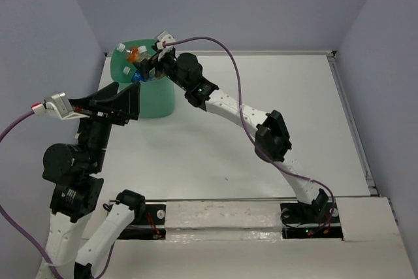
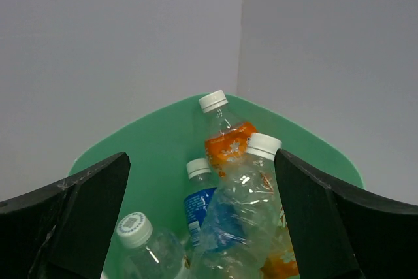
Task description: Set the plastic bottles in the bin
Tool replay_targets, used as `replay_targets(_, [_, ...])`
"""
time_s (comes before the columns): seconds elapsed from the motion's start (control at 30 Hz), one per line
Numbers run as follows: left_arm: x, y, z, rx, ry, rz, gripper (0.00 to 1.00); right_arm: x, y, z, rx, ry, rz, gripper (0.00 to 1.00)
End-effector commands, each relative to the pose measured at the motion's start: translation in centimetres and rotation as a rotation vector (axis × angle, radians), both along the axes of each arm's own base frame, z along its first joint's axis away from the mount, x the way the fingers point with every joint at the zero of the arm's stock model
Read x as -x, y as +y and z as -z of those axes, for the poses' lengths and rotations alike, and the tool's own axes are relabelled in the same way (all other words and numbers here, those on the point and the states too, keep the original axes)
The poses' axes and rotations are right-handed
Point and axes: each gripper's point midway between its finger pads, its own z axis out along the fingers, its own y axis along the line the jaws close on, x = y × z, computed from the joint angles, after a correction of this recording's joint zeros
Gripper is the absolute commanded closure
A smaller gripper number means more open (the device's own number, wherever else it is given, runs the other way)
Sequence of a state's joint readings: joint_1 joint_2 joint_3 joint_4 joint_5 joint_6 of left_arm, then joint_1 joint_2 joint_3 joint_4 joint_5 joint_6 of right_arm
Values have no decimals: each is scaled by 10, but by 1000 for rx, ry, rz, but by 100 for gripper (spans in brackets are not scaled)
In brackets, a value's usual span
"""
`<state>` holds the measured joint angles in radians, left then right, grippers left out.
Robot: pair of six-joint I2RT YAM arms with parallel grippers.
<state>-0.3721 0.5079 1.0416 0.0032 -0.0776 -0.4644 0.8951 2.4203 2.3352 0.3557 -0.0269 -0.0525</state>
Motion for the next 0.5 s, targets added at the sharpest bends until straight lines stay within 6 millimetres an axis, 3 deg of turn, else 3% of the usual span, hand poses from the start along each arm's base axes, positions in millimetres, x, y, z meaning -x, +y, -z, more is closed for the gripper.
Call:
replay_targets(0.0, [9,13,-26,1,-62,-55,1,67,-27,-121,-150,-150,-52,5])
replay_targets(0.03, [10,13,-29,1,-62,-56,1,72,-35,-129,-153,-154,-48,5])
replay_targets(0.07, [12,15,-38,-1,-76,-62,1,81,-31,-113,-122,-127,-63,6])
replay_targets(0.1, [11,15,-35,-12,-58,-65,1,103,-50,-148,-171,-156,-76,6])
replay_targets(0.17, [15,18,-43,-13,-69,-73,1,118,-70,-158,-189,-132,-88,4])
replay_targets(0.2, [14,17,-42,-16,-61,-69,1,134,-93,-161,-204,-95,-96,2])
replay_targets(0.23, [15,16,-44,-16,-61,-64,1,129,-85,-127,-162,-33,-98,0])
replay_targets(0.27, [17,14,-45,-22,-65,-51,1,152,-117,-158,-214,-47,-108,0])
replay_targets(0.3, [17,12,-44,-20,-59,-42,1,160,-130,-151,-217,5,-113,0])
replay_targets(0.33, [17,10,-42,-23,-55,-28,1,169,-134,-113,-161,76,-117,0])
replay_targets(0.37, [16,6,-37,-31,-46,-8,1,189,-170,-138,-214,72,-105,0])
replay_targets(0.4, [16,2,-34,-30,-41,10,1,196,-186,-132,-218,107,-90,0])
replay_targets(0.43, [14,-2,-29,-41,-32,27,1,202,-198,-114,-191,189,-74,0])
replay_targets(0.47, [13,-8,-19,-58,-18,55,1,219,-225,-107,-190,212,-70,0])
